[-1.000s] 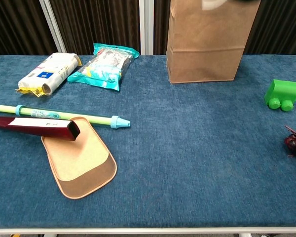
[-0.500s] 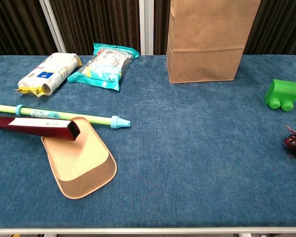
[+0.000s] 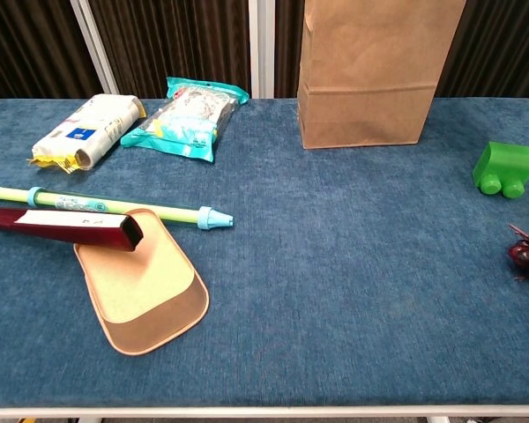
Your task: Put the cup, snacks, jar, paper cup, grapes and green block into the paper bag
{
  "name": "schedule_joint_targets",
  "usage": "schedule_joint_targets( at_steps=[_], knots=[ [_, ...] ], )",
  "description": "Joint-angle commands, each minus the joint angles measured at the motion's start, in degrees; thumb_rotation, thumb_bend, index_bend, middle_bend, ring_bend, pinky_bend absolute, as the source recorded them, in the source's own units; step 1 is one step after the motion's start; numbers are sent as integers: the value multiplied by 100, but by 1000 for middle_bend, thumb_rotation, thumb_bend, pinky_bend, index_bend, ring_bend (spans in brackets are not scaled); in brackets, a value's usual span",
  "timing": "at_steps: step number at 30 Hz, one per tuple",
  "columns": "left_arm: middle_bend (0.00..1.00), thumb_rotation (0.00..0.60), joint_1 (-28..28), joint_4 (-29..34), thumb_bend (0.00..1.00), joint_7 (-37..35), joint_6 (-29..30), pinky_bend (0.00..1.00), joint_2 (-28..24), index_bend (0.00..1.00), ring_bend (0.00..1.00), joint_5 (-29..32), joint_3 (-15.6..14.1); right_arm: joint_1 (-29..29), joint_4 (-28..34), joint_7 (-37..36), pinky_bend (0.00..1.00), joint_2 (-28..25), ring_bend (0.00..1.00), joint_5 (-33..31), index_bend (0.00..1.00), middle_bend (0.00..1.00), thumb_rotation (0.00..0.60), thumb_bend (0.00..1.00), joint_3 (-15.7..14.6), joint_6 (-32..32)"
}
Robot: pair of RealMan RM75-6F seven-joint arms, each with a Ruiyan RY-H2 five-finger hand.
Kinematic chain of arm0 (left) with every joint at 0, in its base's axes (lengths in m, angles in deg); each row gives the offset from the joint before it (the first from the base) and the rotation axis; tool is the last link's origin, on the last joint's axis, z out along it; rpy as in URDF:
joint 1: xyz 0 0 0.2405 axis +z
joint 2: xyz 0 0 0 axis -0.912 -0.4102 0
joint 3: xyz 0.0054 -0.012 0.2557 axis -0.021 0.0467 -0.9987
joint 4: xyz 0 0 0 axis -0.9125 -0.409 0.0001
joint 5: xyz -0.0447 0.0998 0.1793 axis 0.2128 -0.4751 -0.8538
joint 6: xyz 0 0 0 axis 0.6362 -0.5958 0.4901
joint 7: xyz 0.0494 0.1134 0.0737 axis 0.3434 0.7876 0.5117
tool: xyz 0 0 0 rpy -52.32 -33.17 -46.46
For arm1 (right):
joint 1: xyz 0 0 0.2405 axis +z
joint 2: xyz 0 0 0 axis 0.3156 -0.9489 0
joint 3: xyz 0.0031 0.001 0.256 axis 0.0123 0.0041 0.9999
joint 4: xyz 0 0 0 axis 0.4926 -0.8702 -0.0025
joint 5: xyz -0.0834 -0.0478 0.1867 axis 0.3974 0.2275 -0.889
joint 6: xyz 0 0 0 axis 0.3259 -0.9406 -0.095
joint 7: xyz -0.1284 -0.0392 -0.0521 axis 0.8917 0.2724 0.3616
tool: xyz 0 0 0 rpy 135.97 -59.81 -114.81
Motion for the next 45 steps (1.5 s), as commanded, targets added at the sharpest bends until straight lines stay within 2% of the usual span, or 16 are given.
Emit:
schedule_joint_targets(
  at_steps=[1, 8, 12, 15, 17, 20, 25, 28, 33, 40, 45],
  knots=[
    [226, 600, 17, -12, 3, -8, -4, 136, -6, 293, 155, 9, -16, 24, 63, 45, 116, -16, 5, -130, 1, 131, 600, 77, -37, 44],
    [226, 600, -31, 44, 3, 57, -1, 136, -24, 293, 155, -31, 25, -167, 542, -491, 111, -298, 0, 252, 0, 93, 600, 51, -56, -237],
    [226, 600, -27, 79, 3, 92, 24, 136, -36, 293, 155, -42, 29, -437, 1159, -1290, 126, -593, 7, 996, 0, 140, 600, 49, -113, -666],
    [226, 600, -10, 87, 3, 88, 42, 136, -42, 293, 155, -44, 19, -779, 1591, -2107, 238, -789, 92, 1850, 5, 203, 600, 50, -325, -1249],
    [225, 600, -10, 84, 3, 84, 44, 136, -41, 293, 155, -51, 18, -957, 1688, -2400, 293, -846, 142, 2268, 37, 243, 600, 53, -492, -1589],
    [226, 600, -6, 71, 3, 77, 58, 136, -41, 293, 155, -77, 11, -1239, 1812, -2749, 301, -939, 156, 2841, 86, 267, 600, 64, -754, -2133],
    [225, 600, -6, 63, 3, 66, 93, 136, -44, 293, 155, -107, 22, -1748, 2214, -3195, 302, -1266, 158, 3520, 106, 271, 600, 74, -1208, -2800],
    [225, 600, -19, 59, 2, 64, 86, 136, -42, 293, 155, -121, 25, -2052, 2381, -3205, 302, -1470, 158, 3820, 121, 272, 600, 77, -1502, -3079],
    [226, 600, -34, 40, 3, 60, 100, 136, -24, 293, 155, -145, 41, -2505, 2652, -2895, 308, -1862, 159, 4035, 170, 283, 600, 77, -2078, -3029],
    [226, 600, -82, 32, 3, 64, 74, 136, -12, 293, 155, -170, 65, -2977, 2862, -2111, 319, -2102, 158, 3876, 194, 265, 600, 59, -2753, -2466],
    [226, 600, -106, 44, 3, 75, 58, 136, -4, 293, 155, -178, 72, -3132, 2755, -1545, 321, -1978, 148, 3727, 162, 230, 600, 44, -3048, -2001]
  ],
)
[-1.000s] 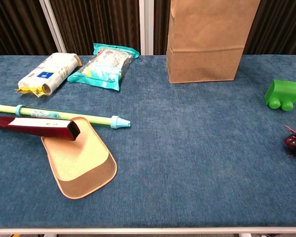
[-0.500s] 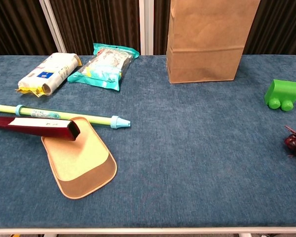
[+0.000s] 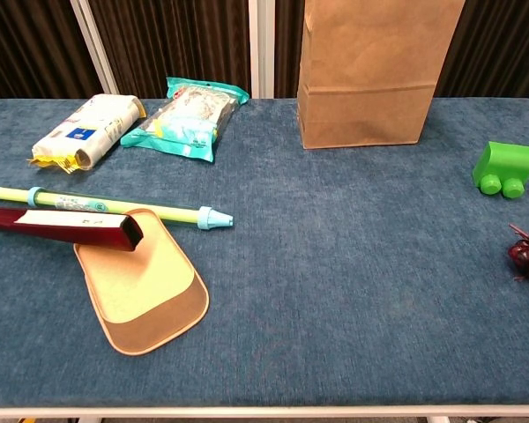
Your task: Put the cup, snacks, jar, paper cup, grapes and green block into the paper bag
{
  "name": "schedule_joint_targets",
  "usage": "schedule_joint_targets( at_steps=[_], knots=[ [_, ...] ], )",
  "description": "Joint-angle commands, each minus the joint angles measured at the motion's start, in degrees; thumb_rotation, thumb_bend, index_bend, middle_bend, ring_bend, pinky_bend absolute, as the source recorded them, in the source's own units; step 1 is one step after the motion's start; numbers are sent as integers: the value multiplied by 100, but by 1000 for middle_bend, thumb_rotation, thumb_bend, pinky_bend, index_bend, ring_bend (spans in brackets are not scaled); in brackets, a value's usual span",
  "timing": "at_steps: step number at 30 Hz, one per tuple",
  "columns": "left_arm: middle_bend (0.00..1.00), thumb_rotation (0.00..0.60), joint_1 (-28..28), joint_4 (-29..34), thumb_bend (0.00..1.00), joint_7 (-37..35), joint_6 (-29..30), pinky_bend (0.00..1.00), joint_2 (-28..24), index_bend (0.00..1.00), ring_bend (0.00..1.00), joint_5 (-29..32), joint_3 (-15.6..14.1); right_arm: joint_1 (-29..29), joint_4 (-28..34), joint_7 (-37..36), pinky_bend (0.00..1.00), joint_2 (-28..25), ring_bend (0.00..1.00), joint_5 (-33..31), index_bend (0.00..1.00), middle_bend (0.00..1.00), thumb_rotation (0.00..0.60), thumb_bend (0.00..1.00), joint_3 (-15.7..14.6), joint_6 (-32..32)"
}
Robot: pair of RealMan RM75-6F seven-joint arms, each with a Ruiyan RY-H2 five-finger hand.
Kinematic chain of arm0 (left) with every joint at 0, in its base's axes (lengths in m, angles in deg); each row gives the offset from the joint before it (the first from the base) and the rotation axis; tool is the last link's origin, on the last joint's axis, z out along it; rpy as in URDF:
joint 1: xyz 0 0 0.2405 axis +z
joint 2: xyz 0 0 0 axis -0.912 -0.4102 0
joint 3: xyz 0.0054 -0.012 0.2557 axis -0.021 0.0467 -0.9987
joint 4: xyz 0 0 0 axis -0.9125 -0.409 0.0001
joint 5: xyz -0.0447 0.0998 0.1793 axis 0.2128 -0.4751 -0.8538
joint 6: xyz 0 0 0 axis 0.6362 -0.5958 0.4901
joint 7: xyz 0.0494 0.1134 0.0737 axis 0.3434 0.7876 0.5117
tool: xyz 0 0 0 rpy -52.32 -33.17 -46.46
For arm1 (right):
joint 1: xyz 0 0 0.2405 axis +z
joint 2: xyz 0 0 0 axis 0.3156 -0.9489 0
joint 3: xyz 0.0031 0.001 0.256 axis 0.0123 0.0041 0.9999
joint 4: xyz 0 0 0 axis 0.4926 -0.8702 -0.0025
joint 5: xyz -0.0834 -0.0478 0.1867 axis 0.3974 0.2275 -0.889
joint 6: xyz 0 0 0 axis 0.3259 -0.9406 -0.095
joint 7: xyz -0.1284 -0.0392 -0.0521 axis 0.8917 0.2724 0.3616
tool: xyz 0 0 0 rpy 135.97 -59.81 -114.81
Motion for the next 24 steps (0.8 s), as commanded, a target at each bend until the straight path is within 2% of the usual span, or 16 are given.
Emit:
schedule_joint_targets(
  at_steps=[1, 16, 24],
  knots=[
    [226, 600, -3, -10, 3, -3, -2, 135, 9, 293, 155, -3, -3, -154, -114, 423, 322, 129, 147, -148, 160, 227, 600, 43, -252, 386],
    [226, 600, 14, -46, 3, -44, -31, 136, 26, 292, 155, 39, -32, -408, -866, 1014, 325, 878, 145, -555, 155, 217, 600, 58, -492, 1102],
    [226, 600, 4, -68, 2, -48, -37, 136, 47, 293, 155, 46, -24, -453, -1250, 829, 345, 1287, 145, -619, 155, 217, 600, 69, -432, 1208]
  ],
)
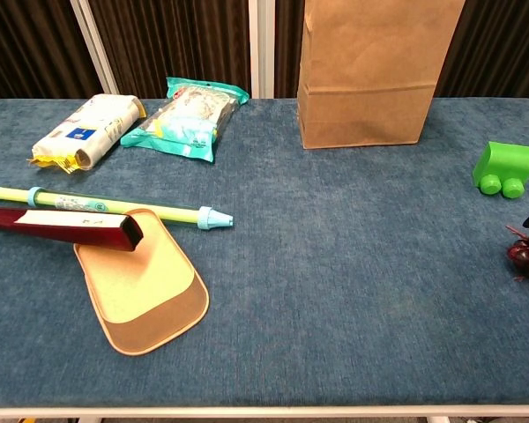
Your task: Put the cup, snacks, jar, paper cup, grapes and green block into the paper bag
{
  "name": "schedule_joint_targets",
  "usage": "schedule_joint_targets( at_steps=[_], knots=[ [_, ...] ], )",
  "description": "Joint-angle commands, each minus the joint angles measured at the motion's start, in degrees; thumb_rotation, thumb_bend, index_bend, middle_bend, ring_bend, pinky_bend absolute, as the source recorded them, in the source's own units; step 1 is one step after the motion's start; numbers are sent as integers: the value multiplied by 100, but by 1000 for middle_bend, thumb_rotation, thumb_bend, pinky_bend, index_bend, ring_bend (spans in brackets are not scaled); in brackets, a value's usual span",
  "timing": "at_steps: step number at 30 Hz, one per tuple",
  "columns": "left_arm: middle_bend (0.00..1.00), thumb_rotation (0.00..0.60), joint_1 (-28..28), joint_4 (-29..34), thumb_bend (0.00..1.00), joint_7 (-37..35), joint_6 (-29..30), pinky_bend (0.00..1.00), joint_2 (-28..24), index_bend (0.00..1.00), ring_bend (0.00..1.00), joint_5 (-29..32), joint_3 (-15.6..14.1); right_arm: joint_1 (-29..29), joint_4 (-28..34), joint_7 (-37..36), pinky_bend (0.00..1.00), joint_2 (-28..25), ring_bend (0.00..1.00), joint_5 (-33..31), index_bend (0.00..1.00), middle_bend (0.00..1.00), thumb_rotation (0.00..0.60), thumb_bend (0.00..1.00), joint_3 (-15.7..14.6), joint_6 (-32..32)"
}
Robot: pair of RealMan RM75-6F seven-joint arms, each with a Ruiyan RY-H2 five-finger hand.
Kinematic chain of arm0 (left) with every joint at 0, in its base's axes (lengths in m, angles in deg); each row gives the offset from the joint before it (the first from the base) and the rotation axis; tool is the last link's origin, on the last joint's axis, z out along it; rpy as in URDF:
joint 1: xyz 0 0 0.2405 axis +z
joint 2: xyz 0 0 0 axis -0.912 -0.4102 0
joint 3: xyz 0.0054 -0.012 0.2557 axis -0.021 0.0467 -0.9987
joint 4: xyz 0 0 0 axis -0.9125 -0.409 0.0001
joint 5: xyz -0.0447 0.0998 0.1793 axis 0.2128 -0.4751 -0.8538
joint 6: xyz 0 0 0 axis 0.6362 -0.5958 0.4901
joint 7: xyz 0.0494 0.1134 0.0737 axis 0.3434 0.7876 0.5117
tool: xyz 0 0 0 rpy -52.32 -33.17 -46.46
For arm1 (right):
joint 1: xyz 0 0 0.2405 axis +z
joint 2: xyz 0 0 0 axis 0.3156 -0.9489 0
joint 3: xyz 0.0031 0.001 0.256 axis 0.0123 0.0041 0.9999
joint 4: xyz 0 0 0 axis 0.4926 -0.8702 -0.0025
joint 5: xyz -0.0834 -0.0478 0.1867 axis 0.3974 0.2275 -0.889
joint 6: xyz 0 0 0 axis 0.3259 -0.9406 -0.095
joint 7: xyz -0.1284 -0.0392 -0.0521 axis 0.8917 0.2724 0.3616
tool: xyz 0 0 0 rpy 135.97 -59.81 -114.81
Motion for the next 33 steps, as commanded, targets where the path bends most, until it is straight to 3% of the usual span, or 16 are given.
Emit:
schedule_joint_targets(
  at_steps=[1, 7, 10, 15, 22, 33],
  knots=[
    [226, 600, 8, -11, 3, -10, -6, 136, 2, 293, 155, 15, -5, -21, -231, -43, 346, 210, 145, -17, 155, 217, 600, 70, 18, 63],
    [225, 600, -1, -20, 3, -34, -18, 136, -1, 293, 155, 26, 3, -40, -603, -23, 377, 568, 154, -37, 155, 221, 600, 78, 87, 75],
    [226, 600, -5, -20, 3, -30, -26, 136, 3, 293, 155, 28, 2, -46, -770, -73, 460, 749, 211, 27, 169, 249, 600, 125, 136, -26],
    [226, 600, 18, -33, 3, -46, -5, 136, 6, 293, 155, 46, -2, -91, -1152, -329, 673, 1051, 383, 222, 382, 366, 600, 240, 199, -359],
    [226, 600, 27, -54, 3, -60, -14, 136, 25, 293, 155, 57, -12, -94, -1491, -547, 721, 1300, 416, 327, 471, 398, 600, 308, 212, -457],
    [225, 600, 38, -96, 2, -112, -1, 136, 43, 292, 155, 56, -10, -58, -1824, -994, 867, 1626, 563, 546, 683, 536, 600, 541, 316, -840]
  ],
)
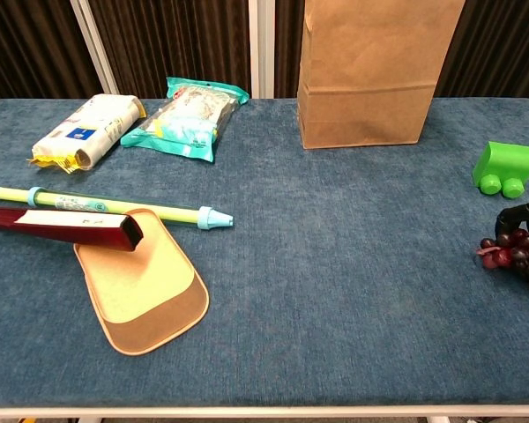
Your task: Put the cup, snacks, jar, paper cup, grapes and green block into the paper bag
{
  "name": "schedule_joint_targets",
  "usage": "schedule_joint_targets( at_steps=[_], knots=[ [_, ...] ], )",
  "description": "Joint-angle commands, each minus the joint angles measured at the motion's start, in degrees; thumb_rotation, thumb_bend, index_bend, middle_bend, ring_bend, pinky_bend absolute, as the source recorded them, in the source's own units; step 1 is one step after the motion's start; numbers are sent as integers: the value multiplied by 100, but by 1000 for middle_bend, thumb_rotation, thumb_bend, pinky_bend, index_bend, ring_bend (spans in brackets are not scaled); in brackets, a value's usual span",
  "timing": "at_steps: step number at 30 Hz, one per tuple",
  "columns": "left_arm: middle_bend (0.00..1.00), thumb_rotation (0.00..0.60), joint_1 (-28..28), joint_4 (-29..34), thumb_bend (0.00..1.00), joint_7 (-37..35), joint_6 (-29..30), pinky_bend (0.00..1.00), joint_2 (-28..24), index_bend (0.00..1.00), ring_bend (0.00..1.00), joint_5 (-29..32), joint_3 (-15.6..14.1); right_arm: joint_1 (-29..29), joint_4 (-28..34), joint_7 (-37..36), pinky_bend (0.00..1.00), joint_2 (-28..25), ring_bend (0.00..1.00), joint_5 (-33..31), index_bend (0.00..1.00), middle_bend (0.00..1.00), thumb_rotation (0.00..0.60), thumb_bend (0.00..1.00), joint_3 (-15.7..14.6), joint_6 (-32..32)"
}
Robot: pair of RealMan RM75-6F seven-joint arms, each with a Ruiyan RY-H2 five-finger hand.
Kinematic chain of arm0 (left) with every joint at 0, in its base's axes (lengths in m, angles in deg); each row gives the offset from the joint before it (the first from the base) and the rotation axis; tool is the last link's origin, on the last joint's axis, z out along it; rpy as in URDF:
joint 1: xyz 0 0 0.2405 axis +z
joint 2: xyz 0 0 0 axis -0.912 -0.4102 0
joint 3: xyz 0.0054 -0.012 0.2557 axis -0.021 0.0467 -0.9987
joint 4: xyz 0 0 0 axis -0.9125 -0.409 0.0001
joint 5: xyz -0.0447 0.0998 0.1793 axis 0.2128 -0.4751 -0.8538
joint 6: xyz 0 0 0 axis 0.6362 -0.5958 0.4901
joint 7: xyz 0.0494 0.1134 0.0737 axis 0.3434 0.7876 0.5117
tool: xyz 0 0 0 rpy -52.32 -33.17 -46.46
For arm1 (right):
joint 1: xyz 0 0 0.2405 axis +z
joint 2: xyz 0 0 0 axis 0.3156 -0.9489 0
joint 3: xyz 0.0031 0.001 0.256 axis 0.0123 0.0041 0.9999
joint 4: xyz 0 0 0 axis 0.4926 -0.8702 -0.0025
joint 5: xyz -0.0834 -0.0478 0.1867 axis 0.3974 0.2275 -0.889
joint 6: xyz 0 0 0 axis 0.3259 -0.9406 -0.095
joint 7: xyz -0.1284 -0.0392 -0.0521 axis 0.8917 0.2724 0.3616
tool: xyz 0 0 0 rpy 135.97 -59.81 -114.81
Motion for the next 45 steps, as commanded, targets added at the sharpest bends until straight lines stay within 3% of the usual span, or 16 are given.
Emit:
schedule_joint_targets(
  at_steps=[1, 9, 18, 27, 34, 40, 45],
  knots=[
    [225, 600, 5, 0, 2, -2, 2, 136, 3, 292, 155, 6, 1, 32, -45, -89, 872, 65, 571, 36, 691, 544, 600, 555, 46, -56],
    [226, 600, 22, -30, 3, -39, 10, 136, 9, 293, 155, 6, -9, 144, -117, -284, 902, 201, 607, 112, 744, 584, 600, 697, 124, -138],
    [226, 600, 17, -7, 3, -26, 22, 136, -32, 292, 155, -4, 7, 404, 426, -403, 902, -206, 607, 333, 754, 585, 600, 711, 583, -837],
    [226, 600, -22, 42, 3, 65, 17, 136, -59, 293, 155, -54, 16, 1114, 1540, -143, 902, -991, 606, 123, 753, 585, 600, 701, 1757, -1080],
    [226, 600, -18, 96, 3, 101, 26, 136, -83, 293, 155, -33, 24, 1900, 1999, -33, 903, -1352, 603, -864, 752, 585, 600, 689, 2885, -409],
    [226, 600, -13, 119, 3, 105, 2, 136, -108, 292, 155, 2, 19, 2591, 1688, 329, 902, -1337, 600, -1826, 750, 585, 600, 684, 3608, 151],
    [225, 600, -24, 141, 3, 107, -14, 136, -131, 293, 155, 6, 23, 3092, 1035, 805, 902, -1157, 599, -2524, 746, 585, 600, 680, 3855, 573]
  ],
)
